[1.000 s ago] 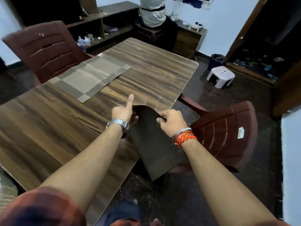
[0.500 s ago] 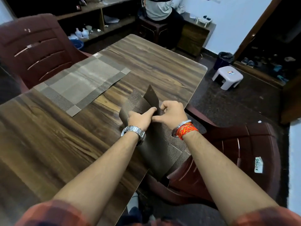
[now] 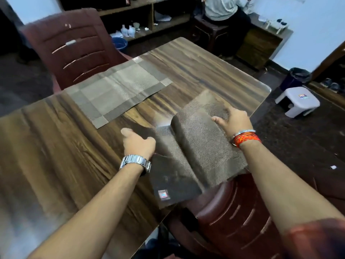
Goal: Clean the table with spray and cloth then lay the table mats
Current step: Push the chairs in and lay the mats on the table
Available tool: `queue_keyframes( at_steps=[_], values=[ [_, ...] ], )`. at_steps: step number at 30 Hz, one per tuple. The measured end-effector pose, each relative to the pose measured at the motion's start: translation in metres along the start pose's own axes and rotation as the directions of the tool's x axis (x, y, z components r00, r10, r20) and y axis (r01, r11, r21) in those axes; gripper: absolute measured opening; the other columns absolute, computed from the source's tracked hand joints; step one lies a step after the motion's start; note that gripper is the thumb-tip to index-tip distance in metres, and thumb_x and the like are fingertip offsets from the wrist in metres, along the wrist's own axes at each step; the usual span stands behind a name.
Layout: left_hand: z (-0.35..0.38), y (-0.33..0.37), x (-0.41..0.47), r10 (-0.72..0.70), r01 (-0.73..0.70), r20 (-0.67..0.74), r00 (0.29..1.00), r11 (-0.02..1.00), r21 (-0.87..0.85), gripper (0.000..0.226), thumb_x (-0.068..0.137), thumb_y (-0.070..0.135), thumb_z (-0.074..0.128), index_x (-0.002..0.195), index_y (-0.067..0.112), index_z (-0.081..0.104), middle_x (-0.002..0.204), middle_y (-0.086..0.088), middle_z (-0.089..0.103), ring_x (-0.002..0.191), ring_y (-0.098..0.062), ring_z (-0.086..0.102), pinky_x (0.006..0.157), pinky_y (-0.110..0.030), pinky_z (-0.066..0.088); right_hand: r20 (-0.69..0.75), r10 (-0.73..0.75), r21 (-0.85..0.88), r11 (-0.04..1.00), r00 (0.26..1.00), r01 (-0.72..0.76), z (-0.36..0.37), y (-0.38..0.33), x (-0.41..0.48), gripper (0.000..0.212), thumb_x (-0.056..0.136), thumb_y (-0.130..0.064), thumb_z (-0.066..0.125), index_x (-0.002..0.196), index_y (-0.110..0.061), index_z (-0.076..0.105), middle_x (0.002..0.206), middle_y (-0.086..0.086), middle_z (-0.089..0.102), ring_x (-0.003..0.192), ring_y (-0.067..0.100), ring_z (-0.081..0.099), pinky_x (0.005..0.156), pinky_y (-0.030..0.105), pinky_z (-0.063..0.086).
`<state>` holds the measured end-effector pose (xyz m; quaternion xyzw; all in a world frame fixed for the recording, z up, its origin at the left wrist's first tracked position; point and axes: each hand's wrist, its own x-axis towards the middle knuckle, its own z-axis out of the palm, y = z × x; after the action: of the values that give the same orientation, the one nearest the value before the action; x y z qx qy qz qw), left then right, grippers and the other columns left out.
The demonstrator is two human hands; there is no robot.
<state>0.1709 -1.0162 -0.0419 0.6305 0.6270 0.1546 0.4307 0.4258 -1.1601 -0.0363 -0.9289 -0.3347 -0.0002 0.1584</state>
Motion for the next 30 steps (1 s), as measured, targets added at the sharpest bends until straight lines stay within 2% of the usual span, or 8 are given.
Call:
queue_keyframes(
  at_steps=[2, 4, 7, 9, 12, 18, 23, 30],
  values=[
    [0.008, -0.016, -0.003, -0.001, 0.021, -0.095, 0.996, 0.978, 0.207, 0.072, 0.077, 0.026, 0.071, 0.135, 0.004, 0.035, 0.140, -0.022, 0.039, 0.124, -0.045, 0.044, 0.103, -0.049, 0.039, -0.014, -0.036, -0.135, 0.990, 0.999, 0.034, 0.016, 0.001, 0.002, 0.064, 0.083, -0.052, 0.061, 0.132, -0.013, 0.049, 0.122, 0.013, 0.060, 0.113, 0.036, 0.053, 0.089, 0.045, 0.047],
    [0.022, -0.032, -0.011, 0.096, -0.024, -0.131, 0.987, 0.885, 0.464, 0.095, 0.071, 0.043, 0.073, 0.147, 0.003, 0.030, 0.152, -0.022, 0.031, 0.137, -0.045, 0.032, 0.112, -0.057, 0.028, 0.023, -0.075, -0.152, 0.985, 0.997, 0.078, 0.040, -0.005, -0.012, 0.063, 0.085, -0.047, 0.056, 0.133, -0.008, 0.045, 0.134, 0.015, 0.052, 0.120, 0.036, 0.046, 0.097, 0.050, 0.041],
    [0.055, -0.057, -0.025, 0.168, -0.272, 0.220, 0.961, 0.713, 0.646, 0.105, 0.083, 0.062, 0.057, 0.160, 0.011, 0.007, 0.169, -0.015, 0.000, 0.154, -0.040, 0.001, 0.122, -0.058, 0.004, 0.243, -0.077, -0.137, 0.984, 0.967, 0.113, 0.078, -0.020, -0.061, 0.067, 0.089, -0.050, 0.046, 0.146, -0.019, 0.030, 0.155, 0.007, 0.027, 0.139, 0.032, 0.026, 0.111, 0.053, 0.025],
    [0.079, -0.073, -0.032, 0.231, -0.496, 0.455, 0.860, 0.587, 0.639, 0.099, 0.088, 0.066, 0.046, 0.162, 0.021, -0.001, 0.169, -0.005, -0.018, 0.155, -0.035, -0.011, 0.121, -0.059, -0.005, 0.383, -0.038, -0.131, 0.987, 0.923, 0.095, 0.100, -0.027, -0.096, 0.068, 0.091, -0.055, 0.042, 0.150, -0.031, 0.018, 0.160, -0.004, 0.006, 0.146, 0.028, 0.004, 0.112, 0.059, 0.010],
    [0.106, -0.093, -0.038, 0.276, -0.668, 0.623, 0.732, 0.467, 0.579, 0.087, 0.088, 0.062, 0.041, 0.161, 0.039, -0.001, 0.157, 0.009, -0.035, 0.154, -0.031, -0.020, 0.118, -0.066, -0.010, 0.461, -0.022, -0.105, 0.991, 0.887, 0.079, 0.124, -0.031, -0.127, 0.068, 0.089, -0.054, 0.038, 0.148, -0.043, 0.007, 0.159, -0.010, -0.012, 0.146, 0.028, -0.012, 0.106, 0.071, 0.003],
    [0.130, -0.092, -0.034, 0.252, -0.641, 0.605, 0.756, 0.475, 0.603, 0.084, 0.087, 0.073, 0.032, 0.155, 0.051, -0.010, 0.165, 0.012, -0.028, 0.150, -0.037, -0.028, 0.110, -0.071, -0.017, 0.523, -0.061, -0.089, 0.988, 0.850, 0.126, 0.136, 0.002, -0.106, 0.068, 0.086, -0.067, 0.028, 0.139, -0.059, -0.015, 0.153, -0.019, -0.028, 0.141, 0.027, -0.028, 0.101, 0.073, -0.011],
    [0.143, -0.079, -0.029, 0.184, -0.588, 0.586, 0.789, 0.502, 0.634, 0.101, 0.072, 0.097, 0.020, 0.152, 0.051, -0.020, 0.159, 0.015, -0.038, 0.145, -0.038, -0.038, 0.107, -0.075, -0.019, 0.526, -0.147, -0.095, 0.969, 0.838, 0.230, 0.132, 0.022, -0.071, 0.063, 0.086, -0.073, 0.020, 0.138, -0.061, -0.014, 0.153, -0.023, -0.026, 0.142, 0.023, -0.026, 0.103, 0.068, -0.018],
    [0.155, -0.071, -0.026, 0.126, -0.499, 0.539, 0.833, 0.592, 0.633, 0.114, 0.061, 0.104, 0.025, 0.150, 0.054, -0.024, 0.157, 0.017, -0.041, 0.141, -0.042, -0.042, 0.106, -0.077, -0.018, 0.517, -0.238, -0.069, 0.946, 0.822, 0.317, 0.135, 0.029, -0.044, 0.064, 0.083, -0.078, 0.018, 0.138, -0.063, -0.012, 0.153, -0.026, -0.021, 0.144, 0.021, -0.022, 0.105, 0.065, -0.017]
  ],
)
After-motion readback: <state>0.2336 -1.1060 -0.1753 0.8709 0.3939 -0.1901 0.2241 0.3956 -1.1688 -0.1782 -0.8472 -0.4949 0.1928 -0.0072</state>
